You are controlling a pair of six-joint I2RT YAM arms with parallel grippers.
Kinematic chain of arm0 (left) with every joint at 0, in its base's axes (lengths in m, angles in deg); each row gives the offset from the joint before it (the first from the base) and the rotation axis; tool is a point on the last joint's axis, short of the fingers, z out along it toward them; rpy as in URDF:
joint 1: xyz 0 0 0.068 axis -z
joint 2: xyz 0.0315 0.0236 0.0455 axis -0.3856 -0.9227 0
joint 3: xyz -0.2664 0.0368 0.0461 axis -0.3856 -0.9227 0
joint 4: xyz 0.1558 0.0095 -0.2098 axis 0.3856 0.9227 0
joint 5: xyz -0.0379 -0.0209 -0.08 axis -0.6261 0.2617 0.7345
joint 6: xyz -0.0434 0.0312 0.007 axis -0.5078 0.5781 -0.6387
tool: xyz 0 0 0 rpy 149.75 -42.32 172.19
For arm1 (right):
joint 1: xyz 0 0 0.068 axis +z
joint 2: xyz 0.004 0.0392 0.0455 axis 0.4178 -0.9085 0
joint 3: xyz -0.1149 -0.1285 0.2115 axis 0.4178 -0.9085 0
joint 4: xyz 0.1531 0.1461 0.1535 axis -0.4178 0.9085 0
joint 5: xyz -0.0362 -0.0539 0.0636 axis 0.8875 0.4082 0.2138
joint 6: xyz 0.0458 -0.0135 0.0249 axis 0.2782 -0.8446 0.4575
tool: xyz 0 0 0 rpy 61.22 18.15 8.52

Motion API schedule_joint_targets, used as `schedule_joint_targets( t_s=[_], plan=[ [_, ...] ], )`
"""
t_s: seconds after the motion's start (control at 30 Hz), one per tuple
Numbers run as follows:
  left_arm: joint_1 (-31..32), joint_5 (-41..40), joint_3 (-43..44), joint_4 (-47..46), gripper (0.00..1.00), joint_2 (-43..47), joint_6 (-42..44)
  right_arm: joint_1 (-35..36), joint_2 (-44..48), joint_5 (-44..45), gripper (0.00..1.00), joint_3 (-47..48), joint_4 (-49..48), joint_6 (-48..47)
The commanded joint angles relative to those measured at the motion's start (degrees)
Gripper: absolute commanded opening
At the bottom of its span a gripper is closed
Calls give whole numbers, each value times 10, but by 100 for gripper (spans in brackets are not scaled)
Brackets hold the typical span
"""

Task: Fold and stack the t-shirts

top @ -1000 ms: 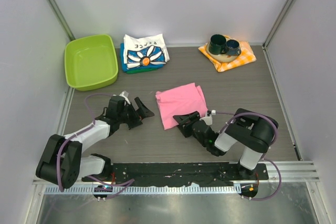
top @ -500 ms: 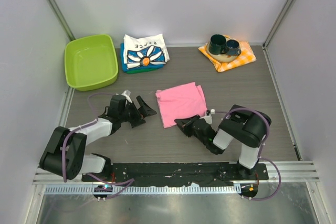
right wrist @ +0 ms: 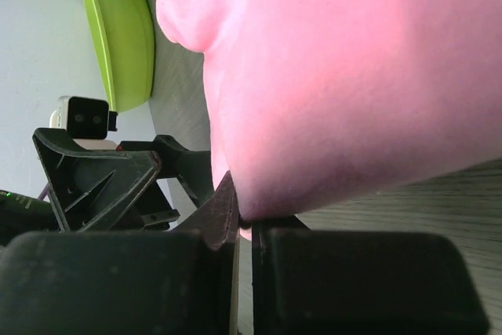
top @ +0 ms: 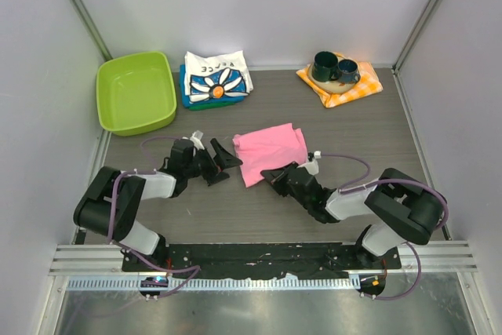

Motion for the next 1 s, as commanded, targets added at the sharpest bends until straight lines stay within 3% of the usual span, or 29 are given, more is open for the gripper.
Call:
schedule_joint_targets(
  t_s=[0.0,0.47,0.97],
  plan=[
    [18,7,5,-52,100,-35,-23,-1,26,25,1,32,39,-31],
    [36,6,3,-217,100,-154,-96,0,68,23,1,59,77,-46],
    [49,-4,26,-291,100,-233,-119,5,112,22,1,64,98,-55]
  ],
)
